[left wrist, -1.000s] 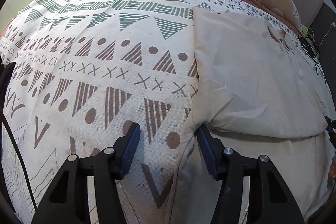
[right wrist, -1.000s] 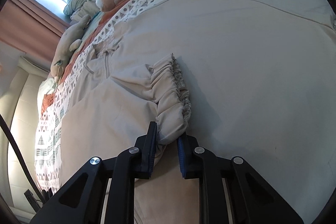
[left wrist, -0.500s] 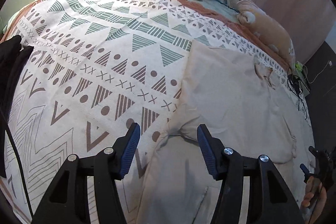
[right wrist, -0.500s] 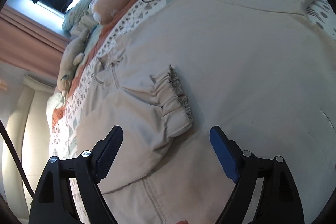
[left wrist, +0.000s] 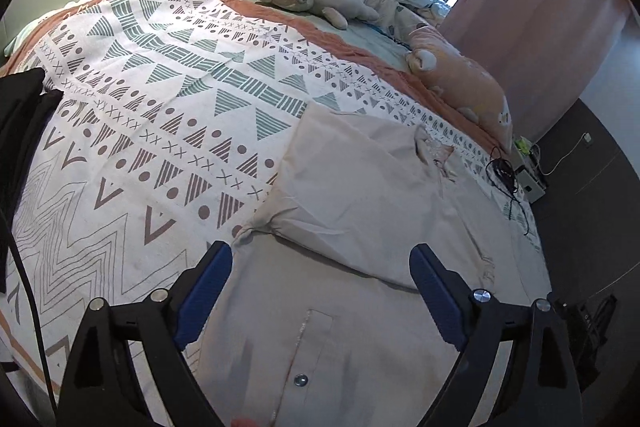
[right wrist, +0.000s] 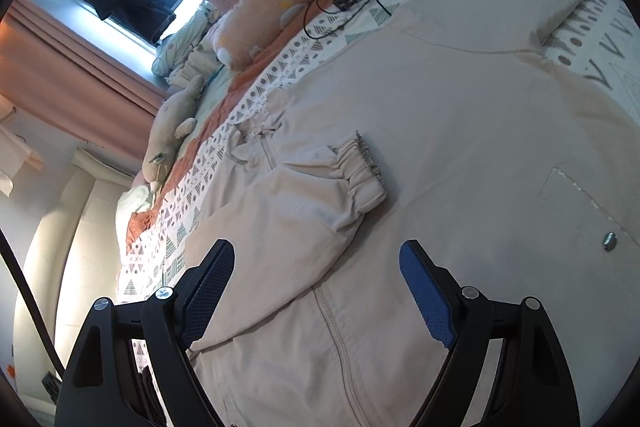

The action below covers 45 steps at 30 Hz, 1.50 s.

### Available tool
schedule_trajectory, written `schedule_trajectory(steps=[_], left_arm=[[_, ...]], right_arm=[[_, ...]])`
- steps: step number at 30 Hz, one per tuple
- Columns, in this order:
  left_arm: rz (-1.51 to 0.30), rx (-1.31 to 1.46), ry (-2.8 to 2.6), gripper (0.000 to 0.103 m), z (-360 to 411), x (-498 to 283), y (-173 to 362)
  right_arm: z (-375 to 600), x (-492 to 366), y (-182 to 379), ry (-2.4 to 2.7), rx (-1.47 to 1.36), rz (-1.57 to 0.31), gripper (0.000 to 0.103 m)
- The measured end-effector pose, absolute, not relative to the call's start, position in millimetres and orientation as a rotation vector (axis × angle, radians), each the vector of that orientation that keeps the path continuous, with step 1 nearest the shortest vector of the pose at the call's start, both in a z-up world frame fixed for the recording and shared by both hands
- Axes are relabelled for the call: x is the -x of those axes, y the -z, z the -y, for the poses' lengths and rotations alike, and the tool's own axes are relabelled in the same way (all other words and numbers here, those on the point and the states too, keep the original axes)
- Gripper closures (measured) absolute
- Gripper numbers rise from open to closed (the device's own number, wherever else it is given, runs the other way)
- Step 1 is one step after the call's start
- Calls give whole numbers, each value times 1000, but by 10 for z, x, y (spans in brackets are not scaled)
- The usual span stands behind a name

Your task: Fold large clothes

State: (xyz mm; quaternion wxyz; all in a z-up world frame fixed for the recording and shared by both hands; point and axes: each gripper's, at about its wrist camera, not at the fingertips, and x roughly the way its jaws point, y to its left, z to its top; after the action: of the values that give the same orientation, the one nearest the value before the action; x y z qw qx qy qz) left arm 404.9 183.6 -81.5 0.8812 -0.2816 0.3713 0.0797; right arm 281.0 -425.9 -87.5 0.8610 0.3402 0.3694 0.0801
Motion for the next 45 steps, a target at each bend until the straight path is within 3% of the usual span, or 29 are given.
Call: schedule_trajectory(steps=[16, 23, 31, 45], left_arm=[[-605, 371, 40, 11, -915, -3794, 43], [-562, 377, 123, 11, -694, -3807, 34], [-592, 320, 193, 11, -244, -4025, 105], [-744, 95, 336, 15, 1074, -4665, 521]], right_arm=[[4375, -1917, 419, -101, -553, -729, 19], [4784, -1629, 39, -36, -508, -675, 19], [5411, -1518, -16, 38, -543, -624, 19], [6300, -1773, 488, 66, -595, -630, 19]])
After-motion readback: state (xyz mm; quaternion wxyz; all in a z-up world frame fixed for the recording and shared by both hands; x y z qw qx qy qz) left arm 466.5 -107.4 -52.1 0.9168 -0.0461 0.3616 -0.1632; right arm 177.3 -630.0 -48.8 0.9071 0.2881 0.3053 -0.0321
